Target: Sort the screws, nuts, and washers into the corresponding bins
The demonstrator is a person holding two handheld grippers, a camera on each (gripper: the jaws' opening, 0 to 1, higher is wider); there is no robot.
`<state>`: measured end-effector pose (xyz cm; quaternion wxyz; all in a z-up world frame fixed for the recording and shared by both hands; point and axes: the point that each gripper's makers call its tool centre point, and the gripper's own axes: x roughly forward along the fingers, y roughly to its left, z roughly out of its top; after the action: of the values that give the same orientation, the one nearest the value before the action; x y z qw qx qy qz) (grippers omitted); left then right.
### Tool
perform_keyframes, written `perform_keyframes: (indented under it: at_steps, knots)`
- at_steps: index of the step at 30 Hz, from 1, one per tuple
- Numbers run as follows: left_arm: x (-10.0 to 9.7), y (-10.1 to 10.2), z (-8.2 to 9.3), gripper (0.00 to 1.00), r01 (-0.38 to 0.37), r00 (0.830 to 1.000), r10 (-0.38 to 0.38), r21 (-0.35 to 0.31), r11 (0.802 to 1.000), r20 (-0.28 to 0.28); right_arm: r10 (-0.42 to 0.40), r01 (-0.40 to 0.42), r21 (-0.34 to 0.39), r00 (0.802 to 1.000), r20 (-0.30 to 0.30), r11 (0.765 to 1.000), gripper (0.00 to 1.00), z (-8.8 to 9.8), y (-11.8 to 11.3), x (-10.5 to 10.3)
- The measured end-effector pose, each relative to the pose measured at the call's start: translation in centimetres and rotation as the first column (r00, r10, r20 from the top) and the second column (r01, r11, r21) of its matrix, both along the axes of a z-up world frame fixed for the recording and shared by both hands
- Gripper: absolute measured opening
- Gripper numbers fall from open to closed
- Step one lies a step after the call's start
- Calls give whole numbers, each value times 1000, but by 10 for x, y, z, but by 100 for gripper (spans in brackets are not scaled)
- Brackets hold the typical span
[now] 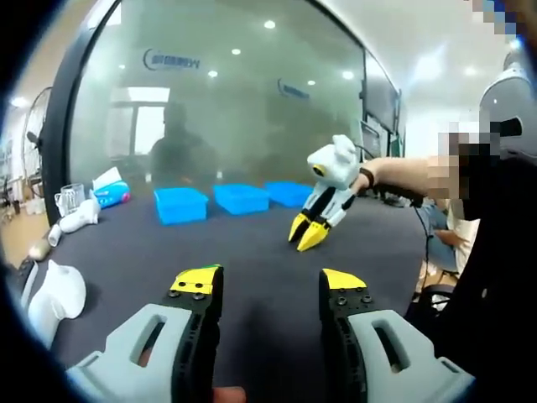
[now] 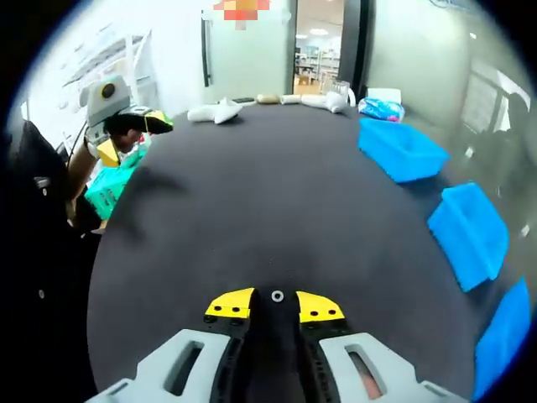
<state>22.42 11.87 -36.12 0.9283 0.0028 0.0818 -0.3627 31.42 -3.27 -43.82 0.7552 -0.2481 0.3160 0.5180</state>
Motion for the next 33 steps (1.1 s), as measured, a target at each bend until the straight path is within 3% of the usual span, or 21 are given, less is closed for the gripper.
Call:
perform_keyframes:
  at_steps: [6, 12, 20, 26, 33]
  knots:
    - [-1, 0, 1, 45, -2, 1000, 2, 1, 1000, 1, -33, 33, 10, 999, -12, 999, 3, 0, -2, 2]
    - [-1, -2, 1, 45, 2, 1000, -2, 1, 1000, 2, -27, 26, 5, 999, 36, 1000, 3, 0, -1, -1]
    - [-1, -2, 4, 45, 2, 1000, -2, 4, 1000, 9, -81, 76, 92, 996, 44, 993, 3, 9, -7, -4]
    - [2, 1, 7, 45, -9, 1000, 9, 4, 1000, 17, -158, 140, 201, 984, 76, 969, 3, 30, -22, -12]
    - [4, 0, 12, 45, -13, 1000, 13, 1, 1000, 28, -269, 212, 324, 952, 143, 922, 3, 54, -49, -24]
